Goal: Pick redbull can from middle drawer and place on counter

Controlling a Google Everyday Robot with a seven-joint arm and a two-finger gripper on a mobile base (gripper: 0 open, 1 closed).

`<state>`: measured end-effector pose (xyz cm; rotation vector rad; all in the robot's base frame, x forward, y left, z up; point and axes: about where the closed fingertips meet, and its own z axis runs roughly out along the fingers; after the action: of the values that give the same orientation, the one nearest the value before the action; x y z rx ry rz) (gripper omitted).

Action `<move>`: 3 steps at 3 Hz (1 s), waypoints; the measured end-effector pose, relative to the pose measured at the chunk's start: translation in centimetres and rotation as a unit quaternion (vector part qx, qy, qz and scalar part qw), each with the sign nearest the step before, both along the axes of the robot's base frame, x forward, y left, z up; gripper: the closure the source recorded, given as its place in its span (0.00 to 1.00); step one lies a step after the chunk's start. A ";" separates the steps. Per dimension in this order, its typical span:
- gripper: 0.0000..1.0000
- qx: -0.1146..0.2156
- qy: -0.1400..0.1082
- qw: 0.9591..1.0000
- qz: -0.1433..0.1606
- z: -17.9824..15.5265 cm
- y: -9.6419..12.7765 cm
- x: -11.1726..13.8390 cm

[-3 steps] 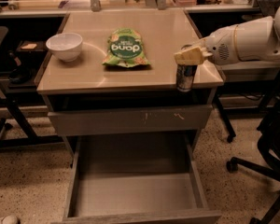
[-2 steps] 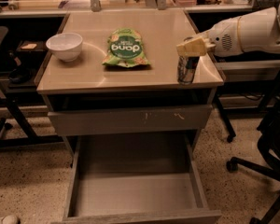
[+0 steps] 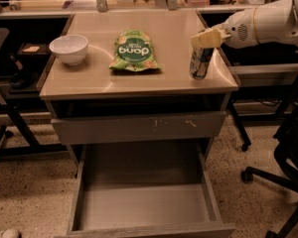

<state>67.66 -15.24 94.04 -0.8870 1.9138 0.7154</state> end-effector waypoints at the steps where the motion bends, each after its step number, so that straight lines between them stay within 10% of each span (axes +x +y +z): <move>1: 1.00 -0.002 0.000 1.000 -0.002 -0.1 -0.6 2.6; 3: 1.00 -0.009 0.001 1.000 -0.015 -1.5 -1.1 5.8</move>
Offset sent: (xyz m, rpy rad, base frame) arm 0.0679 -0.0272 -0.0053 -0.0176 -0.0091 -0.0539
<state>73.42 -16.37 92.51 -0.8672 1.9336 0.6817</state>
